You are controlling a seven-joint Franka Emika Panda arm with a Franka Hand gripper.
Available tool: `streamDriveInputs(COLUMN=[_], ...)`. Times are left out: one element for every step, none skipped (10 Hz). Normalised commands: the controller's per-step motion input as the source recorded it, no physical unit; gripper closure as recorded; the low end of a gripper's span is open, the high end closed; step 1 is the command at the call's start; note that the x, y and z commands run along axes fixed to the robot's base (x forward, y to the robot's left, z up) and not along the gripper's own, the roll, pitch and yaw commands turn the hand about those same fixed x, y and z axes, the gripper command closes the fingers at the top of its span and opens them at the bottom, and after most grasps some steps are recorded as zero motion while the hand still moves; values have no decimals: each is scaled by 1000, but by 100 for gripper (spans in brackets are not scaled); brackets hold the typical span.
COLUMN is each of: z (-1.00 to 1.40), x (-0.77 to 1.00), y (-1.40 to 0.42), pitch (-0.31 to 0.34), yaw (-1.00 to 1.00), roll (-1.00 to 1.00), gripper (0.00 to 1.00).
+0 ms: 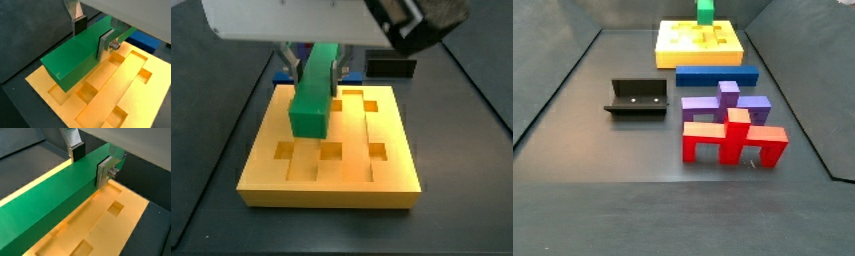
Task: Pick up the green object. Move up. Move to above the board. Insert the green object.
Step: Insert the green object.
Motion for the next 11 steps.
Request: streamDriveInputs(z=[-649, -529, -526, -511, -494, -451, -429, -391, -320, -251, -254], x=[-180, -131, -126, -149, -69, -40, 0, 0, 0, 0, 0], y=[-20, -20, -43, -120, -183, -217, -140, -51, -114, -146, -129], pitch=[0, 21, 40, 29, 0, 0, 0, 0, 0, -21, -9], yaw=[140, 143, 140, 151, 131, 109, 97, 77, 60, 0, 0], roll=[137, 154, 173, 174, 157, 153, 116, 63, 56, 21, 24], gripper=[100, 100, 100, 100, 100, 100, 100, 100, 100, 100, 100])
